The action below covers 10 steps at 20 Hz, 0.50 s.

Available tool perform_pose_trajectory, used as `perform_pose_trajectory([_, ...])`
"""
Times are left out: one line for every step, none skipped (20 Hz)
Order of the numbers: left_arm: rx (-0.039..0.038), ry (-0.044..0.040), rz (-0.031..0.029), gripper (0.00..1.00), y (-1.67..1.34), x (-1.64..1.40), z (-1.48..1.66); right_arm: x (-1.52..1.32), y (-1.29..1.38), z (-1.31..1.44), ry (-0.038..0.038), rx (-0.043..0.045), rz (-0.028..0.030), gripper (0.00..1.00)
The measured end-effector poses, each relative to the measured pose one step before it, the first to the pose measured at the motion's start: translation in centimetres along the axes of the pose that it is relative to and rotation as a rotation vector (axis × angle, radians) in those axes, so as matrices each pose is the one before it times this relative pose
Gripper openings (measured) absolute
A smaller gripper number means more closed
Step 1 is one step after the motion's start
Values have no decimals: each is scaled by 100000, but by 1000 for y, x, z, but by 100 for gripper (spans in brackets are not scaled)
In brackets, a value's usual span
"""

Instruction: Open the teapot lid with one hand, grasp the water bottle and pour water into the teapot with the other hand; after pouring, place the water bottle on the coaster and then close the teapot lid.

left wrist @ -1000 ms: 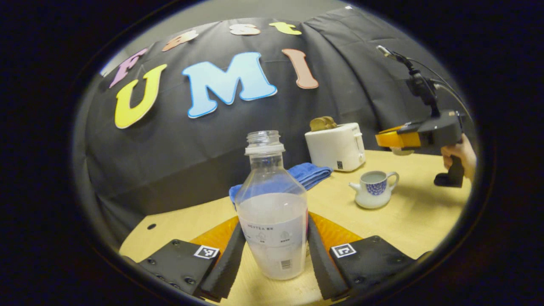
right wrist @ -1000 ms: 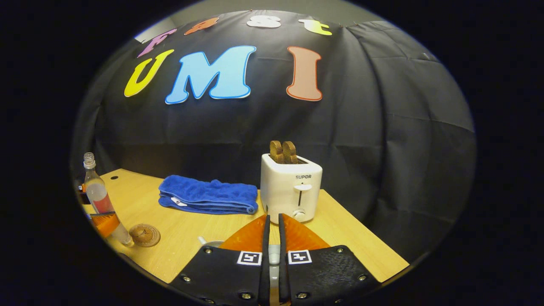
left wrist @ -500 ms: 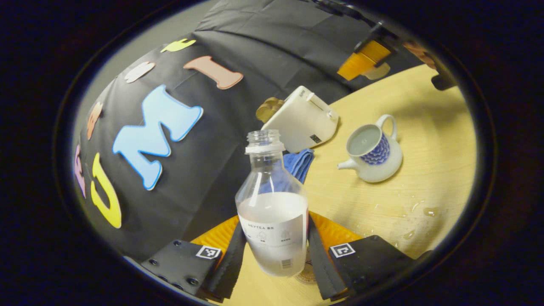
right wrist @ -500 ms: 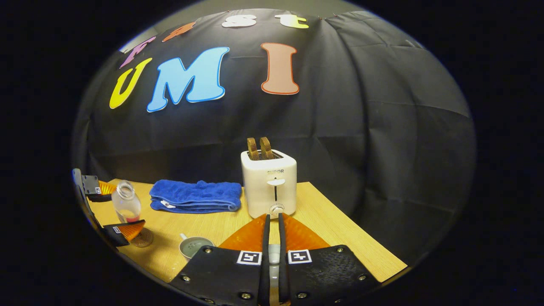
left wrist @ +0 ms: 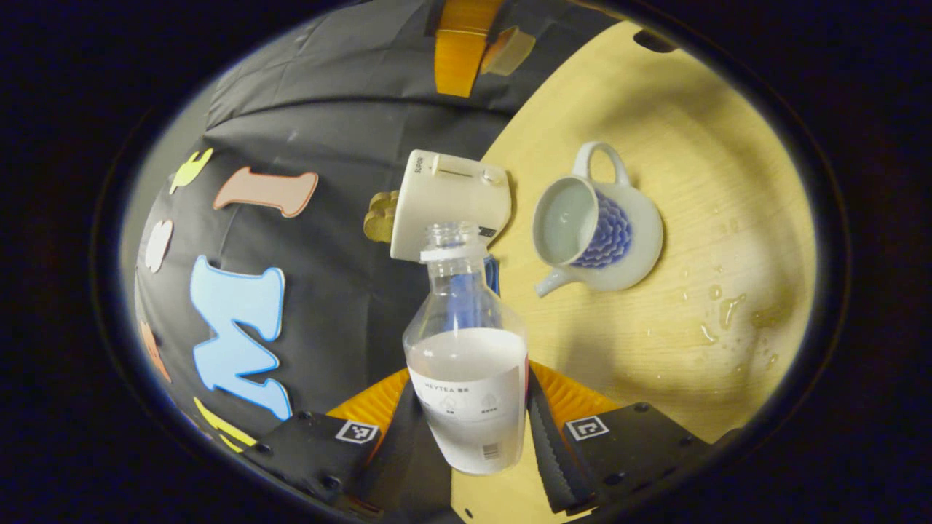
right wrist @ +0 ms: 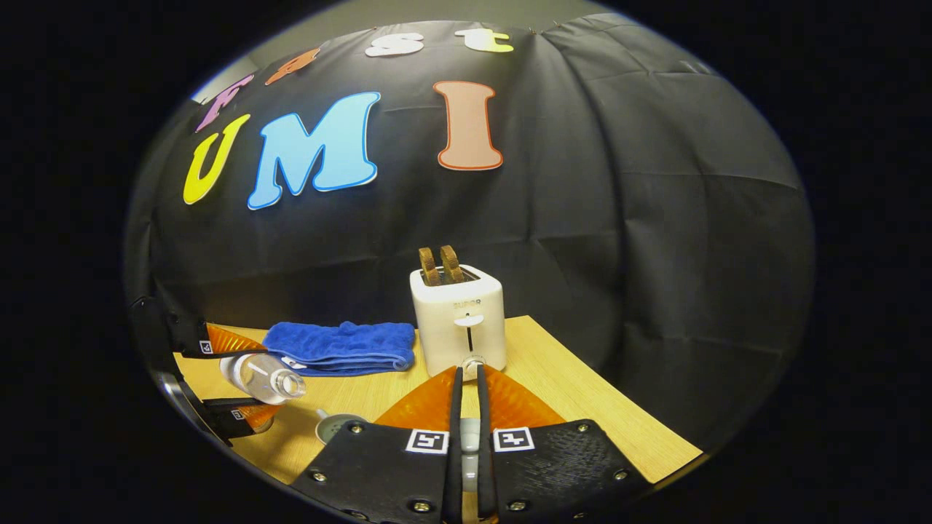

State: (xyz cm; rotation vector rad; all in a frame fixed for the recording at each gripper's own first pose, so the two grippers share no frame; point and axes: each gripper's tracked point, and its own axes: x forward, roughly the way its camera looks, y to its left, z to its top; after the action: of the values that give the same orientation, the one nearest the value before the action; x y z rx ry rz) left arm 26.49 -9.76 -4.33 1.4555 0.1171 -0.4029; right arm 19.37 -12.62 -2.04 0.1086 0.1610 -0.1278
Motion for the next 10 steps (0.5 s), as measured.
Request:
perform_pose_trajectory([3633, 573, -186, 84, 286, -203, -8, 7, -189, 96, -64, 856, -515, 8])
perform_pose_trajectory([3763, 690, -468, 84, 107, -142, -79, 34, -265, -58, -5, 736, -519, 8])
perform_pose_trajectory([3360, 1030, -174, 84, 187, -40, -82, -40, -325, 83, -129, 918, -965, 8])
perform_pose_trajectory([4148, 582, -661, 84, 25, 133, -7, -37, -232, -11, -56, 722, -287, 8])
perform_pose_trajectory([3973, 1010, 519, 84, 255, 146, -276, 4, -223, 50, -89, 1042, -358, 8])
perform_pose_trajectory([4048, 708, -645, 84, -28, 138, -35, -70, -99, 43, -306, 1171, 119, 8])
perform_pose_trajectory([3207, 490, -189, 84, 4, 41, -46, -68, 60, 136, -125, 790, 546, 8])
perform_pose_trajectory([3631, 906, 117, 84, 30, 53, -134, -56, -75, 60, -406, 477, -181, 8])
perform_pose_trajectory([3102, 382, 608, 84, 237, 1, 76, 11, -73, 119, -260, -106, -170, 8])
perform_pose_trajectory([2652, 203, -174, 84, 32, 144, 205, -28, 36, -88, -175, -143, 15, 8])
